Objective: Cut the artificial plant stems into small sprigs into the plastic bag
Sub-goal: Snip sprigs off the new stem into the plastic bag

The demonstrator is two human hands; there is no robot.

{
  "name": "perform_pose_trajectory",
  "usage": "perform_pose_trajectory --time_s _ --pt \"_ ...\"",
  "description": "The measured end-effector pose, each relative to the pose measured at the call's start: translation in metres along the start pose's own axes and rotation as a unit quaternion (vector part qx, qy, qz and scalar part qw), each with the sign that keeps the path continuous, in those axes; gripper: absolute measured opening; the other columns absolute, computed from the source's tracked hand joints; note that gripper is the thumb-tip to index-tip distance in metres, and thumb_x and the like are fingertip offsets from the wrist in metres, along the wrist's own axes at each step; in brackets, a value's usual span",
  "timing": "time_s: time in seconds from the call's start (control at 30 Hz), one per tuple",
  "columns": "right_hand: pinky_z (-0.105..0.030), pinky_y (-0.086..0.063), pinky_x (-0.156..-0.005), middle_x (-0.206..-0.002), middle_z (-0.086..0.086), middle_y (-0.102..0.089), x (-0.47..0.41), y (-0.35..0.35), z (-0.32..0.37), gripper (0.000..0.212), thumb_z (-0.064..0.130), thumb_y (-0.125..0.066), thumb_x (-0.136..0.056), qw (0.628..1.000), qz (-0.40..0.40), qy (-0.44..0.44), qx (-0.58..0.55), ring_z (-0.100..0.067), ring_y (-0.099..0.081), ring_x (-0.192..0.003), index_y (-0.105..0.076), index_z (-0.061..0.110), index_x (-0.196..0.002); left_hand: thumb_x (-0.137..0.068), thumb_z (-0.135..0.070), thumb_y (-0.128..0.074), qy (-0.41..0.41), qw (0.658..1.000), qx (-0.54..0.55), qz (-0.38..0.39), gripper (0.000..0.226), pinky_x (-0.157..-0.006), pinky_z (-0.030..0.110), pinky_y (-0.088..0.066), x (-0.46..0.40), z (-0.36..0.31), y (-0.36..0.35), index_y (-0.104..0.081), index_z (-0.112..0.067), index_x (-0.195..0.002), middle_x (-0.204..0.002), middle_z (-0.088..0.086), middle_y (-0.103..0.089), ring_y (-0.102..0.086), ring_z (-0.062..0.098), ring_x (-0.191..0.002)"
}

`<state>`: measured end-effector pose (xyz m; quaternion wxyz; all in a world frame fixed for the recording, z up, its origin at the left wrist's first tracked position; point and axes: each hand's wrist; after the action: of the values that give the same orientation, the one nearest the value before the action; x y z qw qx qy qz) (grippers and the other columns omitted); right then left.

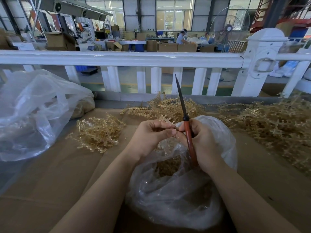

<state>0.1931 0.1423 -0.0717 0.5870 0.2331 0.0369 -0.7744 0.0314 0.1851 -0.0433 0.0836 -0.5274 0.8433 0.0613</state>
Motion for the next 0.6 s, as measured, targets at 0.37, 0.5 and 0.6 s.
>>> perform_pose_trajectory --time_s 0.37,0.5,0.6 --pt "-0.015 -0.041 -0.064 -0.082 0.027 -0.064 0.001 0.003 0.002 0.054 0.084 -0.06 -0.065 0.985 -0.079 -0.019 0.151 0.006 -0.06 -0.079 -0.055 0.036 -0.089 -0.094 -0.011 -0.065 -0.047 0.996 -0.005 -0.071 0.019 -0.081 0.016 -0.052 -0.004 0.002 0.008 -0.073 -0.018 -0.077 -0.084 -0.001 -0.072 -0.065 0.009 -0.084" --pt "-0.021 -0.042 -0.06 -0.08 0.016 -0.061 0.001 0.003 -0.006 0.046 0.075 -0.065 -0.077 0.963 -0.073 0.008 0.261 0.0 -0.058 -0.073 -0.052 0.033 -0.091 -0.095 -0.011 -0.063 -0.061 0.994 -0.024 -0.092 0.02 -0.075 0.011 -0.05 -0.004 0.002 0.01 -0.07 -0.019 -0.078 -0.078 -0.006 -0.071 -0.064 0.003 -0.079" --pt "-0.021 -0.043 -0.062 -0.082 0.019 -0.058 0.002 0.002 -0.005 0.058 0.085 -0.054 -0.07 0.944 -0.058 0.025 0.323 -0.001 -0.056 -0.077 -0.049 0.033 -0.093 -0.097 -0.009 -0.061 -0.071 0.992 -0.045 -0.096 0.019 -0.069 0.009 -0.046 -0.005 0.003 0.009 -0.067 -0.013 -0.079 -0.068 -0.014 -0.064 -0.058 -0.002 -0.069"
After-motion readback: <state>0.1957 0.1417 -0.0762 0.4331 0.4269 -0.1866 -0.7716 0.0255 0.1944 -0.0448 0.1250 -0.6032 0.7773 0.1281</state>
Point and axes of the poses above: each hand's wrist, its own x-axis away from the middle knuckle, its own y-axis out of the back of the hand, z = x × y
